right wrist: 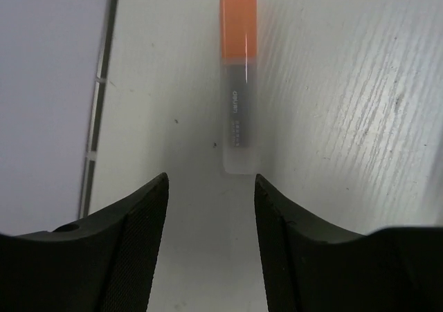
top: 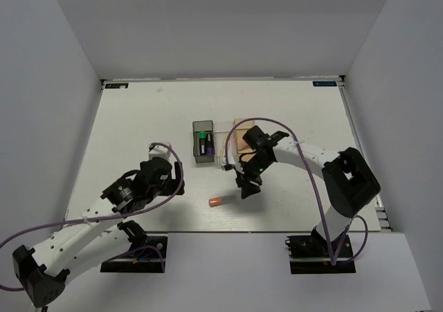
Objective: Sort the stationery into containers
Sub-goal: Grab a piece of stationery with the right arm, then place the stationery into the container
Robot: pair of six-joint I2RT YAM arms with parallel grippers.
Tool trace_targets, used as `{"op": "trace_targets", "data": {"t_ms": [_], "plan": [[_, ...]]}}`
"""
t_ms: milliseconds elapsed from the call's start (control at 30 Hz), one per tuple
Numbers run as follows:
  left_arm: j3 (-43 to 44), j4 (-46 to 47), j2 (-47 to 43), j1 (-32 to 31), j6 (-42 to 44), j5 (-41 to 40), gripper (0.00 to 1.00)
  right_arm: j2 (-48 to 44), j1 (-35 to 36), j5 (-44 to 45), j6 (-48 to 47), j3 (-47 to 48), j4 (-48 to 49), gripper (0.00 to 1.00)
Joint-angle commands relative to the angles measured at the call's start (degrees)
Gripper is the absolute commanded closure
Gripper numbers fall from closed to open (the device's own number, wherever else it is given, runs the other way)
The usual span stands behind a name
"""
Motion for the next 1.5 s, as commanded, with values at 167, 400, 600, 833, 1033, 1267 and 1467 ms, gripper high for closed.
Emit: {"op": "trace_targets", "data": {"t_ms": [167, 400, 600, 833, 1033, 1267, 1467], "plan": [[-5.4, -6.6, -8.7, 5.9, -1.5, 1.2, 0.08, 5.0, 7.2, 13.5, -3.1, 1.6, 6.2, 0.42], [-5.4, -7.5, -11.8, 6.0, -1.1, 0.4, 0.08, 6.6, 12.3, 20.5, 2.2, 0.4, 12.7, 0.41], [-5.2, -8.5, -13.6, 6.0, -0.9, -0.3, 0.08, 6.0, 17.1, 27.1, 7.2, -4.2, 17.7, 0.42], [-4.7, -9.3, -14.6, 6.0, -0.7, -1.0, 0.08, 7.3, 20.2, 29.8, 11.1, -7.0, 16.9, 0.7], [-4.6, -10.0, -15.2, 6.0, -0.8, -1.7, 0.08, 6.7, 20.2, 26.8, 14.6, -4.9, 11.8, 1.0], [-4.7, -9.8, -14.2, 5.9, -1.5, -1.4, 0.08, -3.2, 18.5, 28.2, 24.3, 6.5, 5.9, 1.0], [-4.7, -8.9, -12.9, 5.9, -1.7, -0.8, 0.08, -6.5, 13.4, 39.2, 38.7, 13.2, 8.9, 1.0]]}}
